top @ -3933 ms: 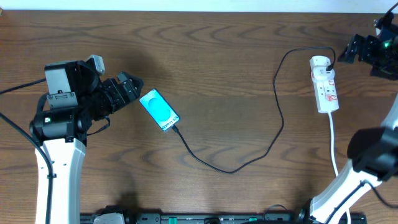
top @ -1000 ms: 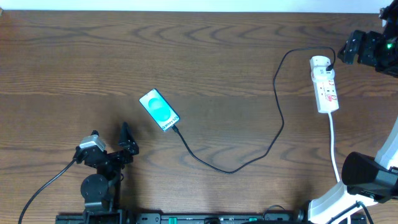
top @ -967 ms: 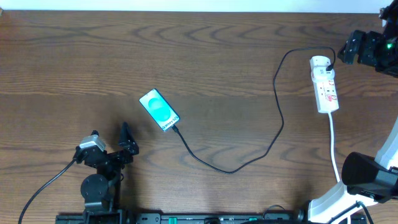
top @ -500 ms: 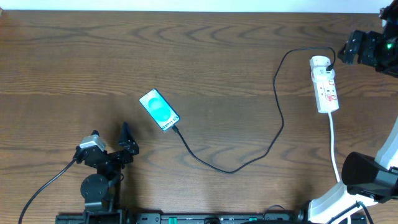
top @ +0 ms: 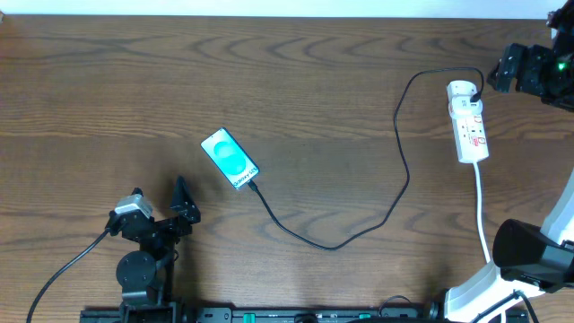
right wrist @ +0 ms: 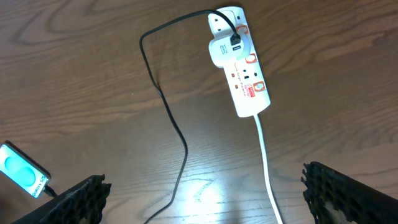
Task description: Plug charger to phone and switch on socket
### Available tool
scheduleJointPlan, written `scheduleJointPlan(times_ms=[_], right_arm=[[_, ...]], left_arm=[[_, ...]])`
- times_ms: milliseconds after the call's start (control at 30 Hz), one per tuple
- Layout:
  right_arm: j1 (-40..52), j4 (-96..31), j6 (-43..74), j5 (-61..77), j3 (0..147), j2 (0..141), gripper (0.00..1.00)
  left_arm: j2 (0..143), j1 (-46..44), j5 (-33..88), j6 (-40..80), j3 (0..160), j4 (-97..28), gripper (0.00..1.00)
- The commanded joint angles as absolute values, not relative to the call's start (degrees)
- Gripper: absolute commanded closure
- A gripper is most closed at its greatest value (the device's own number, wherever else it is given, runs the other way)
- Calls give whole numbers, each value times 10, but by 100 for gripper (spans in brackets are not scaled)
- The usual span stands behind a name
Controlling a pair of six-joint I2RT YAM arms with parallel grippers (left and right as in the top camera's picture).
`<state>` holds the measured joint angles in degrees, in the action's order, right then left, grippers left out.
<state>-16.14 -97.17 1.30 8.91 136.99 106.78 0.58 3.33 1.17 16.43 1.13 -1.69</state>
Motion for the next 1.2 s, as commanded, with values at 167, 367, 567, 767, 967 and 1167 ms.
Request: scheduleJointPlan(times_ms=[167, 367, 567, 767, 967, 1167], right_arm=[[-158, -968, 21, 81, 1345, 1045, 1], [-114, -797, 20, 74, 1121, 931, 1], [-37, -416, -51, 74, 787, 755, 1], [15, -179, -144, 74, 562, 615, 1], [30, -57, -159, 75, 397, 480, 1], [44, -32, -159, 81, 273, 351, 1]], left_arm=[[3, 36, 8, 153, 3, -42, 7], [3, 36, 8, 153, 3, -42, 8], [3, 36, 8, 153, 3, -42, 8], [3, 36, 8, 153, 3, -42, 8], [3, 36, 8, 153, 3, -42, 8], [3, 36, 8, 153, 3, -42, 8]])
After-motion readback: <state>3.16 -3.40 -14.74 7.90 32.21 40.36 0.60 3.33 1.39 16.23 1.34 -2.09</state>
